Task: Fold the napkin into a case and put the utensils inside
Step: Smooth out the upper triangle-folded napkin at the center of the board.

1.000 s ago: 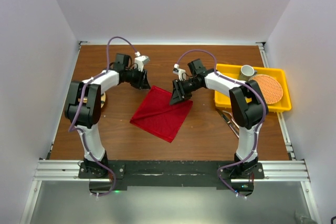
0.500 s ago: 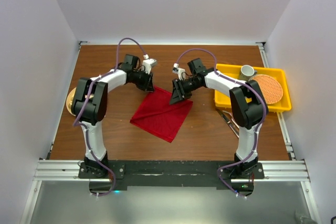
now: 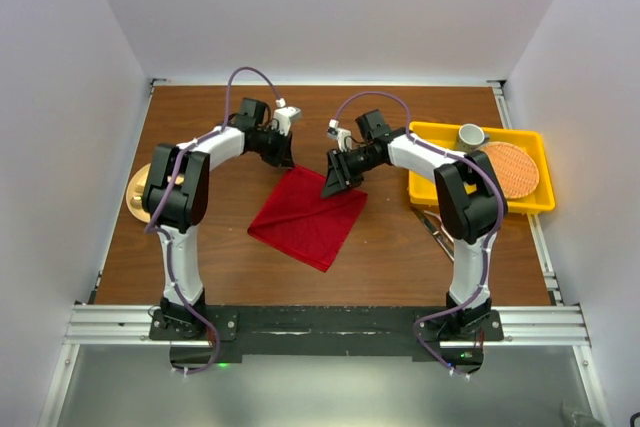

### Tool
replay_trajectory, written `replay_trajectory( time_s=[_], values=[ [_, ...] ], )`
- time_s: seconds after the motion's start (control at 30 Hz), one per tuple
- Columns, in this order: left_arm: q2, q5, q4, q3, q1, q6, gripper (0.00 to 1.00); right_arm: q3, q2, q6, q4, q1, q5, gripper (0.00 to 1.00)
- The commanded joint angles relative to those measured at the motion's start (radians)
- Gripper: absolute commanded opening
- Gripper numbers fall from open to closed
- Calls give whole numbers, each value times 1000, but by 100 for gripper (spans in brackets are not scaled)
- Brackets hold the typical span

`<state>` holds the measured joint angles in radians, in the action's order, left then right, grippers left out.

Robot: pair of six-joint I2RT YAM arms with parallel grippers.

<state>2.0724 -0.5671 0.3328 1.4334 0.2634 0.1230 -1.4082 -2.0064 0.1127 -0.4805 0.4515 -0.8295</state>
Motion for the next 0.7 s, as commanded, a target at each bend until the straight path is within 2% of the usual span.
replay_trajectory(
  time_s=[0.0,0.13,0.3,0.37,0.67],
  values=[
    [-9,-11,15,19,-3,23,15,-34,-5,-4,19,0,-19,46],
    [-6,-14,20,9,-3,21,24,-32,-6,-1,19,-2,-17,46],
    [6,-17,15,2,-3,18,27,-35,-9,8,26,0,-16,46],
    [8,-27,15,2,-3,20,25,-37,-12,15,29,-2,-17,46],
    [0,-37,5,13,-10,21,3,-52,-41,42,62,6,-16,47]
  ],
)
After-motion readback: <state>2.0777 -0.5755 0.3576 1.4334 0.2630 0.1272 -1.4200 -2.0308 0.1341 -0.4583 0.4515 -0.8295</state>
